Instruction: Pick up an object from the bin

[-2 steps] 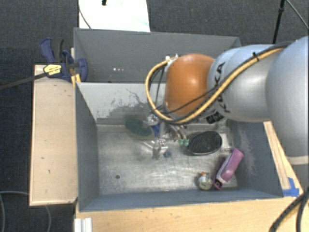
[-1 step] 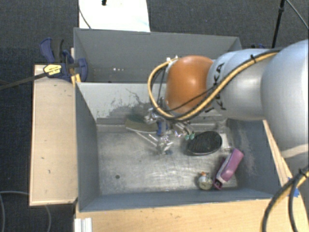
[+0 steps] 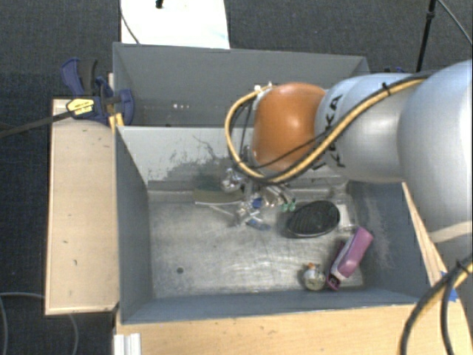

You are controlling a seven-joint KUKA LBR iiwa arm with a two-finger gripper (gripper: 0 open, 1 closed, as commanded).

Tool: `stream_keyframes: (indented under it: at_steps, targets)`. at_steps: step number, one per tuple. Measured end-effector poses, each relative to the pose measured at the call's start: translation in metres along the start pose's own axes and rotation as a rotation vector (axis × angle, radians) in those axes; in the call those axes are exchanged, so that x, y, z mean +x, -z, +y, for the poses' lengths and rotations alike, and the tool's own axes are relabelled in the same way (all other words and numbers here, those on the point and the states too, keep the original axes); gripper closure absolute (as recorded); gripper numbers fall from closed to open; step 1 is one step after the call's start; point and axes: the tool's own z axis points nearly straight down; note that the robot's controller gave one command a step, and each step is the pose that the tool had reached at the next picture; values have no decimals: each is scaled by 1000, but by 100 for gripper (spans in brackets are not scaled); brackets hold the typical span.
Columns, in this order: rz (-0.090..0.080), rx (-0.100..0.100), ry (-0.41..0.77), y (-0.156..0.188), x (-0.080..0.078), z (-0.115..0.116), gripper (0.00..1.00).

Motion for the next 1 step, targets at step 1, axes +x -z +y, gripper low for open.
stream_keyframes:
  at_steps: [1]
  targets:
    - [30, -3, 186, 163, 2, -4, 100]
